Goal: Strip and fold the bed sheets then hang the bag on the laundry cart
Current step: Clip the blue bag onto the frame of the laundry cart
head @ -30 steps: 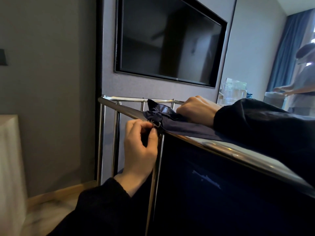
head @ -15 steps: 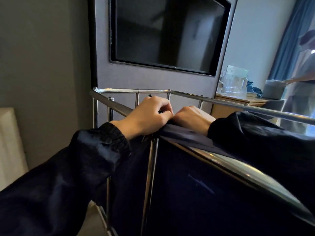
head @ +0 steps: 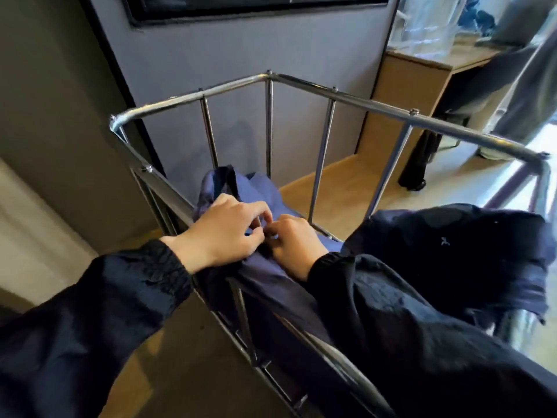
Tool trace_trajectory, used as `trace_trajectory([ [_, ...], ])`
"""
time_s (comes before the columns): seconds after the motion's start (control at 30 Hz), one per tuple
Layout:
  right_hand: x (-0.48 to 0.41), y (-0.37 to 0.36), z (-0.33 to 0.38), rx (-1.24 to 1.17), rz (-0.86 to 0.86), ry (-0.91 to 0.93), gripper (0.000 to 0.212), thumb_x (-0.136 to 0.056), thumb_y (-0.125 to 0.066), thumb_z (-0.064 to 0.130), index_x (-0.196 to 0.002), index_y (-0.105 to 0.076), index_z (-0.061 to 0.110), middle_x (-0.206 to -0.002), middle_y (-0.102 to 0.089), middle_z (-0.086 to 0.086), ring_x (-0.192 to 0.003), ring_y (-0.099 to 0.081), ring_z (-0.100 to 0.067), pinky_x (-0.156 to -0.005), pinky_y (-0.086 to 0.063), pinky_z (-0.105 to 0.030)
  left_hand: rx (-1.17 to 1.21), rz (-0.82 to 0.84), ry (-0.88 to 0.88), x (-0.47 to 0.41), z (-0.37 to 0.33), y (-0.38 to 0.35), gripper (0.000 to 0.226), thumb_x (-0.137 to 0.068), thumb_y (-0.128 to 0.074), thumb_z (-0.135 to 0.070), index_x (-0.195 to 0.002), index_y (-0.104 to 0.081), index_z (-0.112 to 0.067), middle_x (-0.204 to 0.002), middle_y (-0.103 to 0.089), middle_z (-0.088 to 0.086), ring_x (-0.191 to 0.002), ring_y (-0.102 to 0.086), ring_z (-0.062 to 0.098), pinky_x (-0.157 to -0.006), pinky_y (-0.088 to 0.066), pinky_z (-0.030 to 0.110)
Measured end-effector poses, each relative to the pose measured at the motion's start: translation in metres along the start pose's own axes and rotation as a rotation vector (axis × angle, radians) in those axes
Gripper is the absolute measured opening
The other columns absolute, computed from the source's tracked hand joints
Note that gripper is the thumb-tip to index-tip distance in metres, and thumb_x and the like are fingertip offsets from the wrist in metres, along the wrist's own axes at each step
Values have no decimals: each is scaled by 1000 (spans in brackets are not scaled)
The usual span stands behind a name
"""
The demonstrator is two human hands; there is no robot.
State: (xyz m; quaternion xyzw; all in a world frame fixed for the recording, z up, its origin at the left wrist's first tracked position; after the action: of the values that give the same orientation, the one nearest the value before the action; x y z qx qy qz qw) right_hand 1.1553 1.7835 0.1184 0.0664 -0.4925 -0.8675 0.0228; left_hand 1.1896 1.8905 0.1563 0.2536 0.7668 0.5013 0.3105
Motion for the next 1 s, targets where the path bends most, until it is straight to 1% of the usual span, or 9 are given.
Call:
trace_trajectory([
  [0.07, 11, -2, -7, -62, 28, -52, 31, -85, -51, 5, -110, -68, 13, -95, -62, -19, -91, -57, -37, -70, -37, -33, -119, 20, 33, -3, -7, -8, 35, -78, -40, -32, -101, -64, -22, -79, -69, 0, -82, -59, 27, -87, -31, 33],
  [0.13, 23, 7, -19, -108, 85, -142, 32, -85, -50, 6, -110, -69, 14, -99, -66, -18, -94, -58, -36, -73, -43, -35, -170, 79, 77, -8, -20, -14, 33, -82, -38, -29, -100, -63, -21, -85, -69, 3, -86, -60, 29, -85, -31, 34],
  [0.27, 52, 26, -48, -140, 224, -312, 18, -88, -49, 11, -90, -67, 8, -92, -68, -15, -87, -59, -34, -66, -40, -32, -137, 260, 162, -12, -55, -33, 23, -90, -42, -20, -104, -61, -18, -104, -67, 4, -101, -58, 28, -83, -36, 34],
  [0.33, 68, 32, -61, -156, 265, -390, 20, -87, -51, 12, -97, -68, 8, -100, -69, -16, -94, -61, -35, -74, -48, -32, -100, 340, 190, -17, -68, -46, 21, -88, -46, -18, -102, -61, -18, -106, -67, 5, -102, -58, 29, -80, -39, 35],
  [0.6, 112, 15, -112, -76, 423, -585, 30, -87, -53, 16, -115, -63, 16, -116, -63, -16, -105, -60, -34, -86, -49, -33, -25, 566, 249, -28, -73, -90, 16, -83, -49, -17, -93, -61, -20, -97, -64, 3, -93, -58, 29, -74, -48, 37],
  [0.7, 117, 5, -133, 20, 525, -649, 35, -86, -51, 11, -121, -57, 13, -121, -58, -16, -108, -59, -34, -88, -50, -35, -39, 646, 236, -34, -62, -102, 18, -85, -49, -15, -99, -61, -16, -100, -61, 5, -94, -56, 29, -76, -47, 38],
  [0.83, 100, -21, -149, 154, 680, -527, 35, -86, -51, 9, -121, -51, 9, -129, -51, -16, -119, -51, -34, -94, -47, -39, -31, 608, 297, -41, -41, -109, 24, -86, -47, -13, -105, -62, -12, -106, -60, 8, -96, -55, 29, -79, -48, 39],
  [0.93, 67, -51, -168, 305, 721, -360, 56, -89, -50, 7, -142, -31, 11, -155, -17, -16, -143, -16, -34, -114, -23, -50, 20, 515, 380, -39, -32, -109, 23, -86, -47, -13, -103, -63, -13, -104, -58, 5, -98, -54, 27, -78, -45, 34],
  [1.0, 46, -68, -180, 470, 713, -208, 55, -98, -38, 11, -150, -18, 14, -159, 0, -15, -146, 1, -34, -117, -7, -53, 105, 397, 449, -43, -27, -107, 22, -85, -47, -12, -99, -64, -14, -99, -62, 4, -95, -56, 25, -79, -47, 34],
])
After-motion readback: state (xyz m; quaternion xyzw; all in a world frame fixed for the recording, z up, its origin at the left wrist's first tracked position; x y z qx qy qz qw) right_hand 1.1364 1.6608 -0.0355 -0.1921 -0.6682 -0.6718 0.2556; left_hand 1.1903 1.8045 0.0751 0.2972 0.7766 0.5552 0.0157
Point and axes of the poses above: each hand's wrist, its own x-axis away from the middle knuckle, its own y-axis out of the back of the hand, z = x × y, the point moved 5 cm from there along -x, towards the middle knuckle
